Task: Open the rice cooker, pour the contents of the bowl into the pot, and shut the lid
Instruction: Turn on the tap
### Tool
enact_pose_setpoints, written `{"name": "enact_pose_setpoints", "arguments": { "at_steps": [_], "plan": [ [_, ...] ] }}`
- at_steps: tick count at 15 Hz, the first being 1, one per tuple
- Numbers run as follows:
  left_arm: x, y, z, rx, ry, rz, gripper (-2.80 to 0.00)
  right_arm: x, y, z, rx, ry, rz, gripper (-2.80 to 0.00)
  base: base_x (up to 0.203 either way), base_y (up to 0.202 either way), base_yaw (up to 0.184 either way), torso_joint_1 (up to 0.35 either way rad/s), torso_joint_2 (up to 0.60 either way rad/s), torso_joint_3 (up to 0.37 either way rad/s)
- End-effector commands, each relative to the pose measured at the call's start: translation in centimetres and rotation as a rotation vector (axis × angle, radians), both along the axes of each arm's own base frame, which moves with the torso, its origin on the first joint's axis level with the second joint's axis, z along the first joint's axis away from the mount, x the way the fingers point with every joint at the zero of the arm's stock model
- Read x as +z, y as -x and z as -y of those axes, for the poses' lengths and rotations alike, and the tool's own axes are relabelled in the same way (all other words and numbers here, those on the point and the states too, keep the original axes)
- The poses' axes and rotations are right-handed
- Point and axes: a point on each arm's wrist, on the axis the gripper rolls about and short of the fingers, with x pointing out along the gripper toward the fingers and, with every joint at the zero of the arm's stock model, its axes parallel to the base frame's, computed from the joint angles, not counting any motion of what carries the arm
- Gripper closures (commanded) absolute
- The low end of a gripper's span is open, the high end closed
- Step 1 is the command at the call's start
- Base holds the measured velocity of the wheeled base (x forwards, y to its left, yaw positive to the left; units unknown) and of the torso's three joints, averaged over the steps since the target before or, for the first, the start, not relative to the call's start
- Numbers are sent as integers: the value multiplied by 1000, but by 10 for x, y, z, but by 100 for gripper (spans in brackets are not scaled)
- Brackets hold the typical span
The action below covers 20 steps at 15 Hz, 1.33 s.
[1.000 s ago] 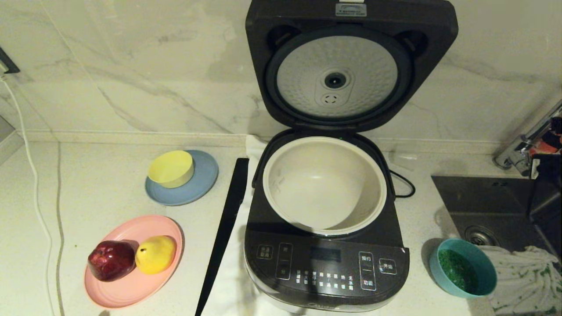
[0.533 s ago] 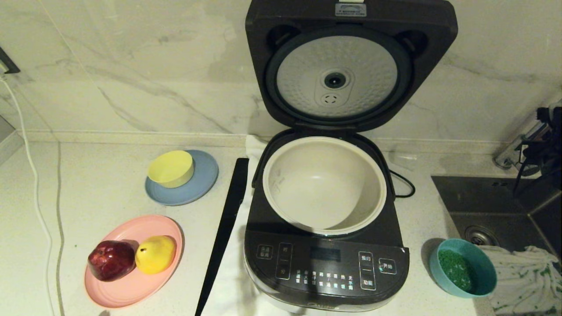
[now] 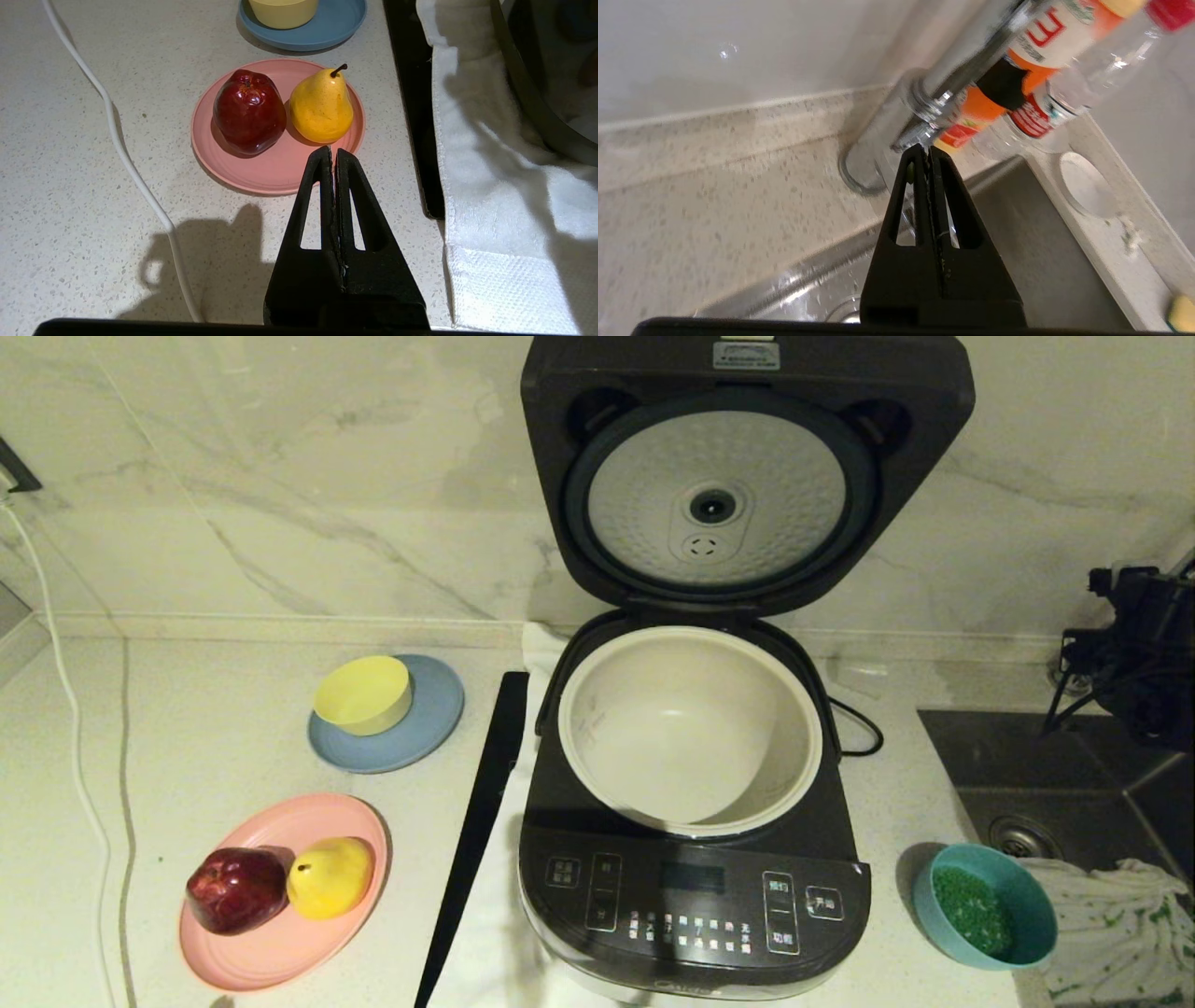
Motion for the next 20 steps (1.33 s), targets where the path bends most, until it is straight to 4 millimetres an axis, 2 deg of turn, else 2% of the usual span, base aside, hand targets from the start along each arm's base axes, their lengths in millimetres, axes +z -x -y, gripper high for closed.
{"name": "enact_pose_setpoints", "arguments": {
  "at_steps": [1,5,9,20],
  "plan": [
    [0,0,0,0,0,1,0,-2,-12,3,0,6,13,0,0,0,0,0,0,0],
    [0,0,0,1,0,1,0,6,-22,6,2,14,41,0,0,0,0,0,0,0],
    [0,0,0,0,0,0,0,2,-31,8,1,17,47,0,0,0,0,0,0,0],
    [0,0,0,0,0,1,0,-4,-35,13,-4,9,23,0,0,0,0,0,0,0]
  ]
}}
